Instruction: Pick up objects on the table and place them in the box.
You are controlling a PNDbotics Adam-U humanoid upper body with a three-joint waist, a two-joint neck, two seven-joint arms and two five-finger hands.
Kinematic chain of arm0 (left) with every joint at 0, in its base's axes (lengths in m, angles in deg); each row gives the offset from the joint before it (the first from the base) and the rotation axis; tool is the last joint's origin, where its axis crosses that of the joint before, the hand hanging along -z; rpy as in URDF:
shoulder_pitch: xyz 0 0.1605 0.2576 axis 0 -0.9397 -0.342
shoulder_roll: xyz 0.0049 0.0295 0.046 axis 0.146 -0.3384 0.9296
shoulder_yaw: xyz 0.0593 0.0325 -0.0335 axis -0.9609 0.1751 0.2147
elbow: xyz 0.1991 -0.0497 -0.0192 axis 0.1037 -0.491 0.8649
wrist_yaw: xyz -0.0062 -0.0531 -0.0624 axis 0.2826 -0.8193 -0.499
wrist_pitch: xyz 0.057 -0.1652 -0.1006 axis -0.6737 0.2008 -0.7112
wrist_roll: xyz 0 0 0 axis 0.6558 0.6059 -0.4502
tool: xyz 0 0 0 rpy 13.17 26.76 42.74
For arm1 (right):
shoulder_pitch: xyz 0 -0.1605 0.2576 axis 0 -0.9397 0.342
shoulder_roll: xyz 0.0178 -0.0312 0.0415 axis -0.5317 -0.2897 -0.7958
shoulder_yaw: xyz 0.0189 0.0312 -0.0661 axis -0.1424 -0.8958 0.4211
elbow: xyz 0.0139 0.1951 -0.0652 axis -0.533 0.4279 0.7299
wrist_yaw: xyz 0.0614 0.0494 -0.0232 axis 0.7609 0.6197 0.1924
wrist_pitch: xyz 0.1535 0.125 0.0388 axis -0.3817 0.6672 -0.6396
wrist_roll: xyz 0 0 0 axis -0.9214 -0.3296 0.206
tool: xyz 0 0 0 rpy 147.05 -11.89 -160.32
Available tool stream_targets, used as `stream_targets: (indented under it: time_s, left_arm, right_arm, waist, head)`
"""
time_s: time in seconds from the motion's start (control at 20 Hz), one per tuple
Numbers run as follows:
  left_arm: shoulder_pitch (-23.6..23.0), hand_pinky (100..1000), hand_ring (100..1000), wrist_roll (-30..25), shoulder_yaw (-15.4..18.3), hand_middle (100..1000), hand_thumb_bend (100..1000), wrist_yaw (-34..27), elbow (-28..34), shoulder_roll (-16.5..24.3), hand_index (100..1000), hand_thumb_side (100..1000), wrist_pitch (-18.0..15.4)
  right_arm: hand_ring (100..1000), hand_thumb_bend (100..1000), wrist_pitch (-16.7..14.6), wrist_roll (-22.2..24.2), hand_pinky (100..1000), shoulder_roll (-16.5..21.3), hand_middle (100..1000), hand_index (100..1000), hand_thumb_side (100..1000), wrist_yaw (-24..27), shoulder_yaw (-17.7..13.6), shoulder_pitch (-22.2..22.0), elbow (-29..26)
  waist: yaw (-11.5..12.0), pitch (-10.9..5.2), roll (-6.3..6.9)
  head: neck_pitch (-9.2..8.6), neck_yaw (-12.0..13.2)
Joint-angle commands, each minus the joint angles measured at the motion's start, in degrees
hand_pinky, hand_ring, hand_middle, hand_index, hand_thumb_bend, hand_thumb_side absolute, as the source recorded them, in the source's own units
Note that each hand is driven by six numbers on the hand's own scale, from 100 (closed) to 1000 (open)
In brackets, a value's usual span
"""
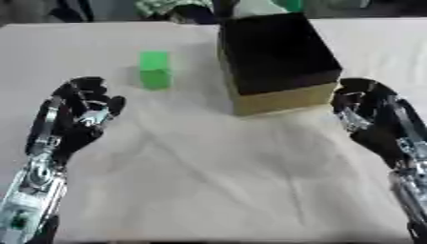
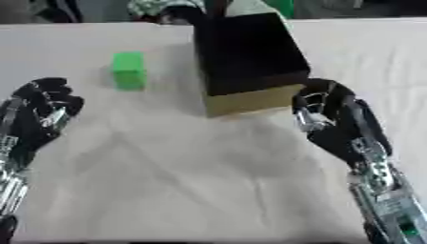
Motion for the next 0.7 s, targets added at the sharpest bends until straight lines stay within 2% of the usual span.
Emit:
stream_targets:
  time_s: [0.05, 0.5, 0.7]
  left_arm:
    - [0.56, 603, 623, 0.11, 0.63, 586, 652, 0.05, 1.09, 1.25, 722, 388, -0.06]
    - [0.73, 604, 623, 0.06, 0.6, 586, 649, 0.32, 1.16, 1.94, 722, 386, 0.08]
    - [2.07, 606, 625, -0.17, 0.51, 586, 640, 1.53, 1.57, 4.93, 722, 368, 0.93]
  right_arm:
    - [629, 212, -0.05, 0.05, 608, 0.42, 626, 763, 322, 0.07, -0.55, 0.34, -1.15]
    - [629, 213, -0.05, 0.01, 608, 0.41, 626, 763, 321, 0.04, -0.57, 0.25, -1.12]
    - [629, 213, -0.03, -0.02, 608, 0.56, 626, 763, 322, -0.02, -0.59, 0.08, -1.09]
  waist:
    - [-0.02, -1.0, -0.01]
    - [-0.1, -1.05, 0.01]
    - [-0.11, -1.28, 0.09]
  head:
    - [-0.48, 0.2]
    - [-0.41, 0.18]
    - [-0.19, 0.07]
